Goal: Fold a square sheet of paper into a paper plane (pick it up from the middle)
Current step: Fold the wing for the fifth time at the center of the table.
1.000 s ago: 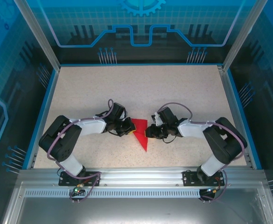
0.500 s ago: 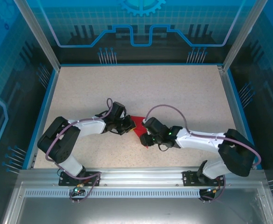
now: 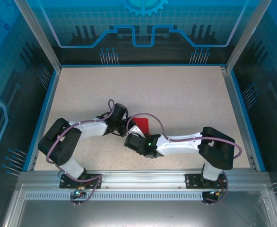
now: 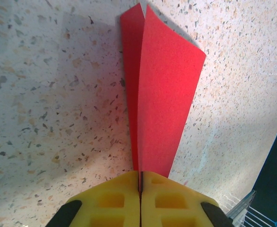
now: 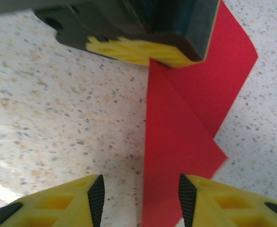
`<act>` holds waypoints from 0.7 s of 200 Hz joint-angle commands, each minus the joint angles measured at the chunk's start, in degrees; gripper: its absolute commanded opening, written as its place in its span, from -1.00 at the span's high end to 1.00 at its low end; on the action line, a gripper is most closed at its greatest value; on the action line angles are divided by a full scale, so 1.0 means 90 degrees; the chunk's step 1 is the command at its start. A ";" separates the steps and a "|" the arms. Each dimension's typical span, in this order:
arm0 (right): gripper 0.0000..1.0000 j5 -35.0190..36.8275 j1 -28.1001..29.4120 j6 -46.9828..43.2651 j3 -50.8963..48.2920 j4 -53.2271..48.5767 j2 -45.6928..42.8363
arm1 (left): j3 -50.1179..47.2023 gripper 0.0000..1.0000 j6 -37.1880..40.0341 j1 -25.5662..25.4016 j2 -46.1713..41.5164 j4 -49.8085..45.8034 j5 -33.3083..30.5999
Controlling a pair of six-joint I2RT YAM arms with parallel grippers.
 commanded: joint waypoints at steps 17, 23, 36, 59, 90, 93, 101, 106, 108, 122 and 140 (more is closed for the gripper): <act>0.12 0.0620 0.0143 0.0037 0.0147 -0.0212 0.0214 | 0.0161 0.86 -0.0058 -0.0038 -0.0042 -0.0127 -0.0025; 0.12 0.0607 0.0137 0.0033 0.0142 -0.0188 0.0257 | 0.0164 0.86 -0.0057 -0.0046 -0.0042 -0.0133 -0.0025; 0.13 0.0594 0.0147 0.0004 0.0196 -0.0208 0.0359 | 0.0165 0.86 -0.0059 -0.0046 -0.0035 -0.0138 -0.0010; 0.17 0.0655 0.0175 0.0028 0.0310 -0.0306 0.0491 | 0.0161 0.86 -0.0040 -0.0044 -0.0060 -0.0202 -0.0020; 0.26 0.0718 0.0190 0.0051 0.0291 -0.0243 0.0550 | 0.0170 0.86 -0.0034 -0.0044 -0.0051 -0.0214 -0.0025; 0.27 0.0714 0.0191 0.0048 0.0293 -0.0248 0.0557 | 0.0170 0.86 -0.0033 -0.0046 -0.0051 -0.0218 -0.0025; 0.30 0.0751 0.0188 0.0074 0.0308 -0.0272 0.0583 | 0.0174 0.86 -0.0033 -0.0045 -0.0051 -0.0231 -0.0025; 0.34 0.0783 0.0190 0.0101 0.0333 -0.0318 0.0612 | 0.0174 0.86 -0.0032 -0.0046 -0.0050 -0.0241 -0.0034; 0.35 0.0797 0.0191 0.0112 0.0343 -0.0342 0.0617 | 0.0175 0.86 -0.0032 -0.0046 -0.0046 -0.0242 -0.0035; 0.44 0.0802 0.0188 0.0144 0.0361 -0.0383 0.0656 | 0.0174 0.86 -0.0038 -0.0046 -0.0051 -0.0247 -0.0035; 0.47 0.0855 0.0190 0.0192 0.0405 -0.0436 0.0734 | 0.0180 0.85 -0.0042 -0.0043 -0.0047 -0.0250 -0.0027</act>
